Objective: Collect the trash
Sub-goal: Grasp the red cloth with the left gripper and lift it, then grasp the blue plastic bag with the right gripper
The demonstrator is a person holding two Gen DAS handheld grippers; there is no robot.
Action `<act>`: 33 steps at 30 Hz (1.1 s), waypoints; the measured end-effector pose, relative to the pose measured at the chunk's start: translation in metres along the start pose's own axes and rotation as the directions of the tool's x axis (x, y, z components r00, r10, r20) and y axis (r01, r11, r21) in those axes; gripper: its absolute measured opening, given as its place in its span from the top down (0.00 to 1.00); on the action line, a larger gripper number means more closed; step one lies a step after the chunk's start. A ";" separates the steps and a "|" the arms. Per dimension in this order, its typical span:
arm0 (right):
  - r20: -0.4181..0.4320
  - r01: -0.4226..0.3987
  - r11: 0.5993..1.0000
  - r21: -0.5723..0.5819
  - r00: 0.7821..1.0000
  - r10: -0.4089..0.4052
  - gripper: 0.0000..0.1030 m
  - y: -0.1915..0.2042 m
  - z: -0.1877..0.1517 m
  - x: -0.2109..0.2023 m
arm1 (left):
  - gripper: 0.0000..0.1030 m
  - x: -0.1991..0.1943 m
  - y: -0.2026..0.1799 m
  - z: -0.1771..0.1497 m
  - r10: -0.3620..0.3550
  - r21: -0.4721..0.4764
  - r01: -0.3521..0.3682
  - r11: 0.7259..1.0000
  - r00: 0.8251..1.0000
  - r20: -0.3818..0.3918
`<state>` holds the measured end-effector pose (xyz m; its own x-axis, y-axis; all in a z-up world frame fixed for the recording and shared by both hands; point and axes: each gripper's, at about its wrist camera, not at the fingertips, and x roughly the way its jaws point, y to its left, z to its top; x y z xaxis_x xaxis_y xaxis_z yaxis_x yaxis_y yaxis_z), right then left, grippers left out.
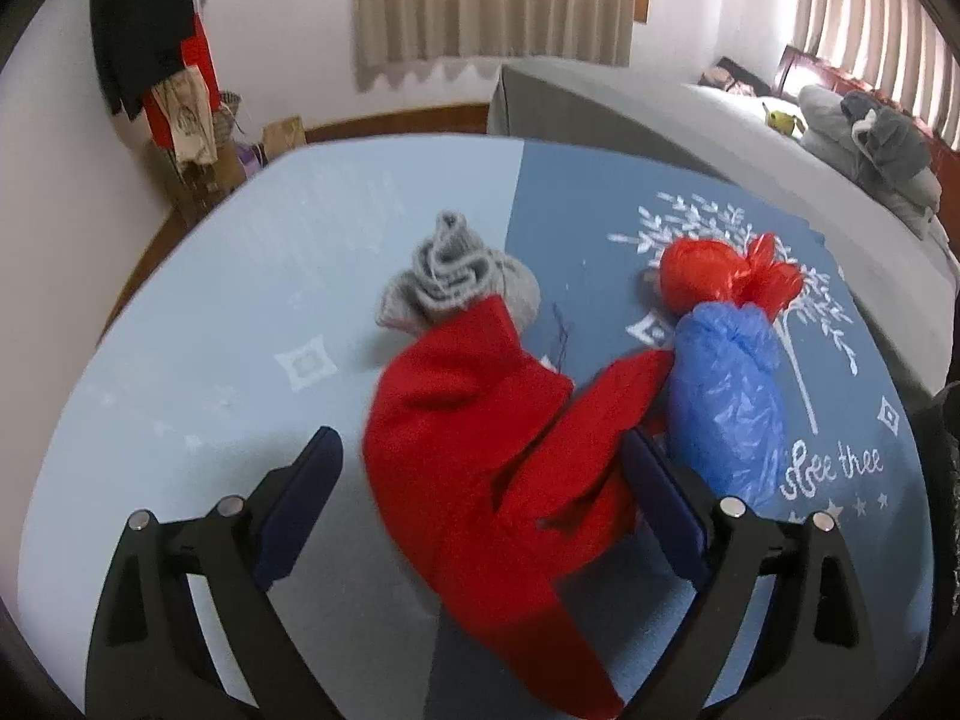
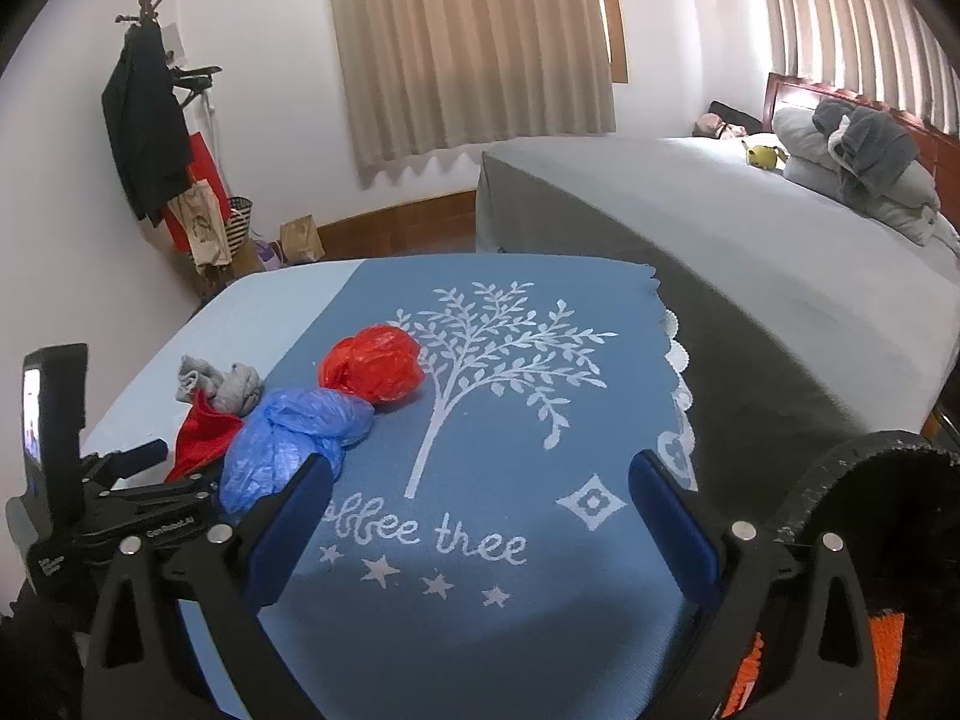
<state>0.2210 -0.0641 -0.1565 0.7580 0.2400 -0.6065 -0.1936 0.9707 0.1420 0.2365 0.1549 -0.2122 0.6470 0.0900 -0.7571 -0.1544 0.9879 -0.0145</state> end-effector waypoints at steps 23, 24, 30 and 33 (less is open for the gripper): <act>-0.009 -0.036 0.999 -0.023 0.999 0.036 0.06 0.018 0.002 0.007 | 0.84 -0.045 0.011 -0.001 -0.088 -0.054 0.095 0.994 0.989 0.119; -0.009 -0.041 0.999 -0.022 0.999 0.040 0.06 0.021 0.002 0.008 | 0.84 -0.049 0.014 -0.001 -0.080 -0.060 0.089 0.994 0.988 0.129; -0.016 -0.072 0.997 -0.029 0.997 0.072 0.06 0.045 0.006 0.023 | 0.84 -0.054 0.026 -0.005 -0.040 -0.067 0.049 0.997 0.991 0.131; -0.019 -0.082 0.996 -0.040 0.996 0.082 0.06 0.058 0.006 0.030 | 0.84 -0.051 0.032 -0.006 -0.023 -0.073 0.033 0.997 0.992 0.128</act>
<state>0.2360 -0.0009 -0.1619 0.7276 0.3181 -0.6078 -0.2802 0.9465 0.1599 0.1938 0.1813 -0.1775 0.7406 0.0823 -0.6669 -0.1869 0.9786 -0.0867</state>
